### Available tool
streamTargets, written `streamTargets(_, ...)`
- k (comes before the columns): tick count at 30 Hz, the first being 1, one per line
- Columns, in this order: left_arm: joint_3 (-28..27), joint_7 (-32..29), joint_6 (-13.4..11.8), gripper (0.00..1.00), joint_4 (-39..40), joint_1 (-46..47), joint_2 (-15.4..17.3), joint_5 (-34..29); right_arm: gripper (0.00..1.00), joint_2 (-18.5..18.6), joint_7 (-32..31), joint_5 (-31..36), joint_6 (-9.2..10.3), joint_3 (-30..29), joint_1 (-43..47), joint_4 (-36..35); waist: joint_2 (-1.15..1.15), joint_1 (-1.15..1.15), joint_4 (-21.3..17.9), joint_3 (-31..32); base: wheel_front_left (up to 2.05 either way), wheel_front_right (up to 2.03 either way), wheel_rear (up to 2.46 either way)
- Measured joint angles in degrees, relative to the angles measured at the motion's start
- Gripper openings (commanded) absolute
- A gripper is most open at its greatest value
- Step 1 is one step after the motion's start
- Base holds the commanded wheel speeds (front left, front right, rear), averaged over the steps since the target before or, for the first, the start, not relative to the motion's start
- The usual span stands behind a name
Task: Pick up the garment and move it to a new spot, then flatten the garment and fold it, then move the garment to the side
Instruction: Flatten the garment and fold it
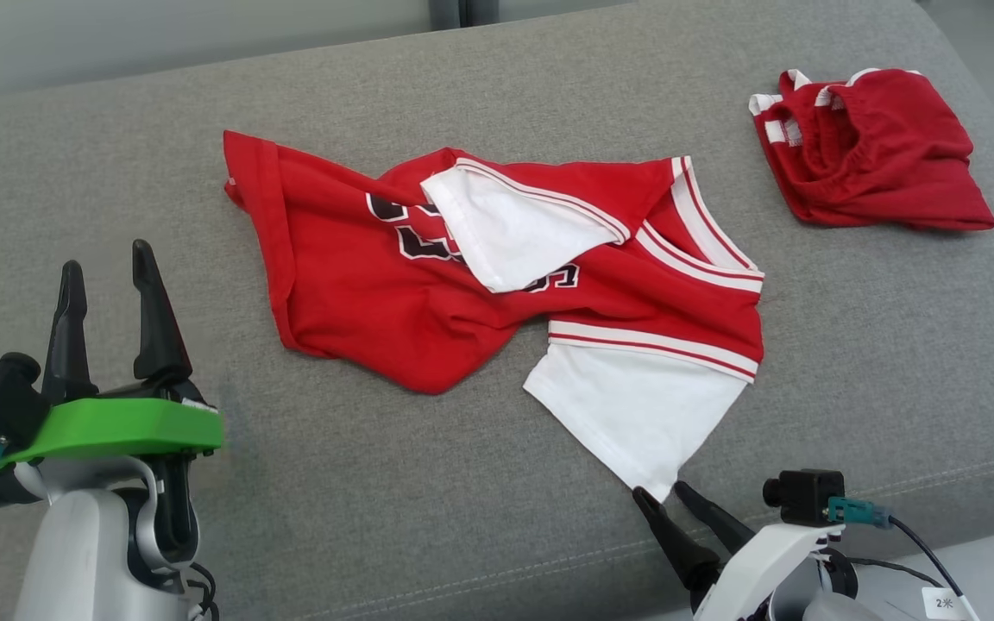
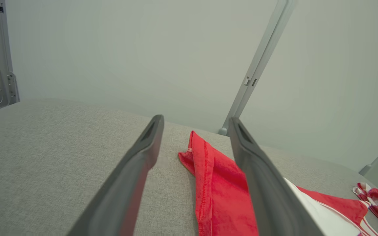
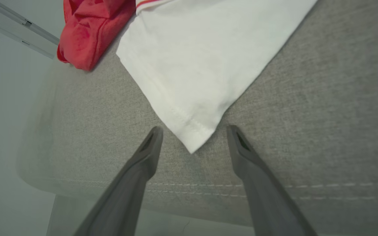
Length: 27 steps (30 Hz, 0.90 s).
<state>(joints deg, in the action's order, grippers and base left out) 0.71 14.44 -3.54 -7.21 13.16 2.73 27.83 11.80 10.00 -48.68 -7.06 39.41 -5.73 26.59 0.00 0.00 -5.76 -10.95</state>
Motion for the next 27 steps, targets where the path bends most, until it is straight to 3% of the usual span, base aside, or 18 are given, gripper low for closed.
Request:
streamTargets(3, 0.08, 0.0, 0.0, 1.0, 0.6, -0.91, -0.03, -0.12, 0.95, 0.04, -0.25, -0.23, 0.0, -0.05, -0.15, 0.53, 0.0, 0.0, 0.98, 0.32, 0.0, 0.0, 0.0)
streamTargets(5, 0.04, 0.0, -0.01, 1.0, 1.2, -1.72, -0.08, -0.12, 0.51, 0.04, -0.55, -0.24, 0.0, 0.0, -0.47, 0.93, 0.0, 0.0, 1.87, 0.61, 0.0, 0.0, 0.0)
streamTargets(8, -0.36, 0.0, -0.01, 1.0, 2.09, -2.67, -0.13, -0.11, 0.27, -0.04, -1.07, -0.19, 0.0, 0.56, -1.27, 1.23, 0.0, 0.0, 2.49, 0.9, 0.0, 0.0, 0.0)
streamTargets(10, -0.67, 0.0, -0.02, 1.0, 2.49, -3.16, -0.13, -0.12, 0.02, -0.14, -1.14, 0.23, 0.0, 1.16, -1.79, 1.3, 0.0, 0.0, 2.63, 1.04, 0.0, 0.0, 0.0)
streamTargets(18, -1.98, 0.0, -0.08, 1.0, 4.28, -4.56, -0.26, -0.12, 0.0, 1.48, 1.68, 0.38, 0.0, -2.55, -3.59, -0.89, 0.0, 0.0, 2.0, 1.27, 0.0, 0.0, 0.0)
streamTargets(27, -2.03, 0.0, -0.09, 1.0, 4.66, -6.82, -0.34, -0.1, 0.0, 4.35, 3.6, 0.7, 0.0, -7.23, -8.21, -11.78, 0.0, 0.0, -1.07, 1.77, 0.0, 0.0, 0.0)
